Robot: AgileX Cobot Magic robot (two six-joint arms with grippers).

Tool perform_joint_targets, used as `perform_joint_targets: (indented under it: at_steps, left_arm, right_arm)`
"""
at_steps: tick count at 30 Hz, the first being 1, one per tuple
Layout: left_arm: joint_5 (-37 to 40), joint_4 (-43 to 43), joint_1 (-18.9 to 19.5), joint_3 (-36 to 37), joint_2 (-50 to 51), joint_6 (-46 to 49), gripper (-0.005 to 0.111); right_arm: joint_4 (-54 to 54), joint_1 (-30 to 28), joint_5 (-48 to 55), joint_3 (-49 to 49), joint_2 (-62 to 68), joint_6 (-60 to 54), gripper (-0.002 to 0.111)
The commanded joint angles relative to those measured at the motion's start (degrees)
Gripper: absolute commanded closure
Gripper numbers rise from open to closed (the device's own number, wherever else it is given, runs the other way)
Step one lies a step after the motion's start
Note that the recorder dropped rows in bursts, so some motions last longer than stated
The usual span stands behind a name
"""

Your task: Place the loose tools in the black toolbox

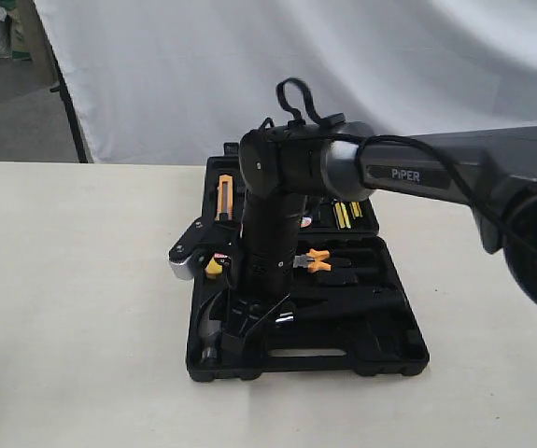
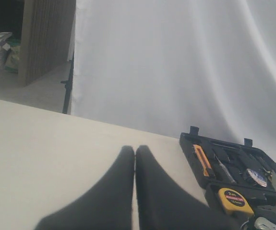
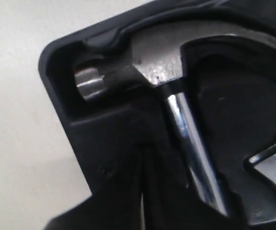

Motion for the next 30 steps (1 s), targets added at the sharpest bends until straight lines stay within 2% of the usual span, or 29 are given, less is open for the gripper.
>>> perform_joint_targets:
  at_steps: [1, 10, 16, 30]
  left_arm:
    - [-0.4, 0.3, 1.5, -0.2, -0.2, -0.3, 0.106]
    - [-0.4, 0.3, 1.5, -0.2, -0.2, -0.3, 0.106]
    - [-0.4, 0.3, 1.5, -0.2, -0.2, -0.3, 0.106]
    - [-0.4, 0.3, 1.5, -0.2, -0.2, -0.3, 0.106]
  right_arm:
    - [-4.7, -0.2, -2.2, 4.9, 2.3, 1.2, 0.109]
    - [-5.1, 0.0, -1.7, 3.2, -4.2, 1.6, 0.109]
    - [-5.5, -1.4, -8.6, 2.8, -9.1, 1.6, 0.109]
    - [-6.0, -2.1, -7.3, 6.9, 0.8, 1.6, 0.109]
